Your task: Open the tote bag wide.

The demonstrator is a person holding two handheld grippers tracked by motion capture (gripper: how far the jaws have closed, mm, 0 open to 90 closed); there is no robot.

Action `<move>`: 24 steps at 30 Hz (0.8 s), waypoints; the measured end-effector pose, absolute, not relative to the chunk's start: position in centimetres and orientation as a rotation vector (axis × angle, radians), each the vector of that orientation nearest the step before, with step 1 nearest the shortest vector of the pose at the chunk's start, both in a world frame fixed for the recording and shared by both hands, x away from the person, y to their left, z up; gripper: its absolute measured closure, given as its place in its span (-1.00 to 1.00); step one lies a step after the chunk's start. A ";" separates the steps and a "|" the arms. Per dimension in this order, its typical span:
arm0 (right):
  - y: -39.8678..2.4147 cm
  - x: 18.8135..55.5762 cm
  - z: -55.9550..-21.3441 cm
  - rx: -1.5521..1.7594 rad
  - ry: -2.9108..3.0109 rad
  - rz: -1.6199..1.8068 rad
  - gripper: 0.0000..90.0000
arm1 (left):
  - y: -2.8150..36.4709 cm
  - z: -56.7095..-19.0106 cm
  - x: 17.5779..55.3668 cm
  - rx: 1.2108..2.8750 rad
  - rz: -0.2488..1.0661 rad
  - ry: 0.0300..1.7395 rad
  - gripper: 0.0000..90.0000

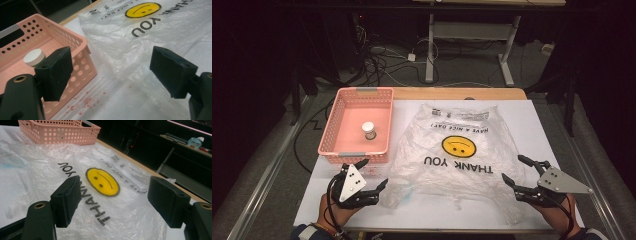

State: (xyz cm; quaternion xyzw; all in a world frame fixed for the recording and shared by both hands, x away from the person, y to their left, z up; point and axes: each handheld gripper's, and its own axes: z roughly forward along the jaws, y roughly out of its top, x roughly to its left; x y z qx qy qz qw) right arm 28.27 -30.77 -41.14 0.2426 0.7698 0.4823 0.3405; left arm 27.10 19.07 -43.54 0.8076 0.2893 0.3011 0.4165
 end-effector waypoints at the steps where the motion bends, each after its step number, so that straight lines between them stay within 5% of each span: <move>1: -30.8 28.3 -41.2 0.635 2.004 1.255 -0.37 | 19.0 -43.6 27.1 2.037 0.747 0.725 -0.61; 13: -30.9 29.5 -41.2 0.658 1.989 1.201 -0.29 | 18.7 -44.1 26.8 2.081 0.751 0.711 -0.60; 24: -32.5 38.5 -40.2 0.844 1.990 1.076 -0.11 | 18.3 -44.4 27.1 2.106 0.733 0.710 -0.60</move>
